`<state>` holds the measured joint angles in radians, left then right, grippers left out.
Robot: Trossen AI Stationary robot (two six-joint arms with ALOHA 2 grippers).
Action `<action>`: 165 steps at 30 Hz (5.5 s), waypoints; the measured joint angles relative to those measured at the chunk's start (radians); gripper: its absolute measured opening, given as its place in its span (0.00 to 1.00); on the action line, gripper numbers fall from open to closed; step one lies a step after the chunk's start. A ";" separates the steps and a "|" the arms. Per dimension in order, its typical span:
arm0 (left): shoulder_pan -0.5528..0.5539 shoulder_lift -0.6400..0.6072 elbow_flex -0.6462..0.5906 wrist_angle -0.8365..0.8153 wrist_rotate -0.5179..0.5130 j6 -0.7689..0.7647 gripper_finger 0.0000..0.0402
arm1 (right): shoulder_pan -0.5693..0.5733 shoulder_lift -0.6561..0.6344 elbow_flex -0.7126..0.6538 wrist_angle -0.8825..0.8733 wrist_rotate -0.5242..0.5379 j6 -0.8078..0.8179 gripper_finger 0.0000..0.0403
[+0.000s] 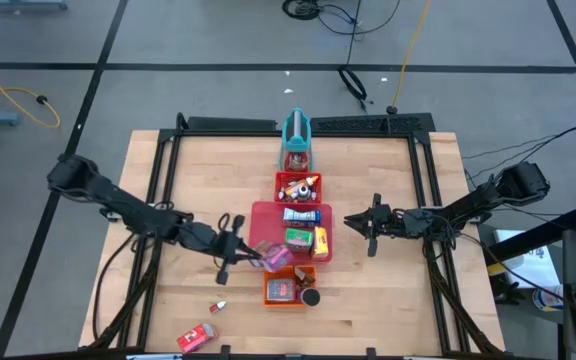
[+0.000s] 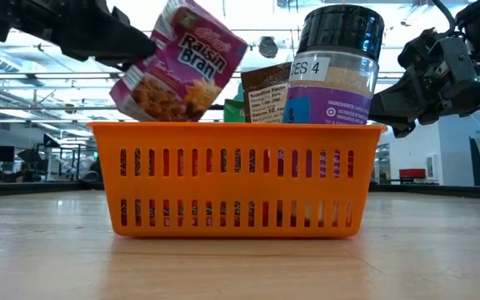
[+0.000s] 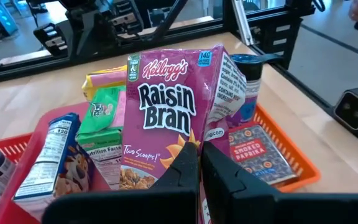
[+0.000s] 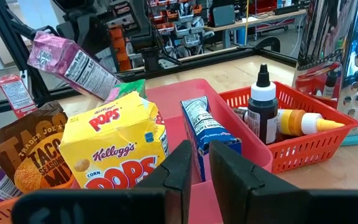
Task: Pick & Place Kitchen Items
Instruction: Put the violet cereal box into the pink bin, then put the small red food coloring bottle into the red bin
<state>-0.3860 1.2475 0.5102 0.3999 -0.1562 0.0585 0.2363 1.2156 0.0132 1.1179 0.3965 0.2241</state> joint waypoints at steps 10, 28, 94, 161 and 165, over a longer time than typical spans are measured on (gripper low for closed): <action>0.021 0.003 0.000 0.041 -0.016 0.038 0.00 | 0.000 0.000 0.000 0.000 0.000 0.000 0.12; 0.050 -0.004 -0.274 0.554 -0.310 -0.173 0.00 | 0.000 0.000 0.000 -0.001 0.000 0.000 0.12; 0.242 0.562 -0.140 0.898 -0.227 -0.334 0.34 | 0.000 0.000 0.000 -0.001 0.026 -0.002 0.12; -0.421 0.110 0.248 -0.892 -0.176 -1.214 0.50 | 0.000 0.000 0.000 0.000 0.023 0.000 0.12; -0.420 0.185 0.272 -0.894 -0.093 -1.278 0.50 | 0.000 0.000 0.000 0.000 0.023 0.000 0.12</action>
<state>-0.8062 1.4324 0.7821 -0.4938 -0.2492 -1.2198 0.2363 1.2158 0.0135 1.1175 0.4191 0.2237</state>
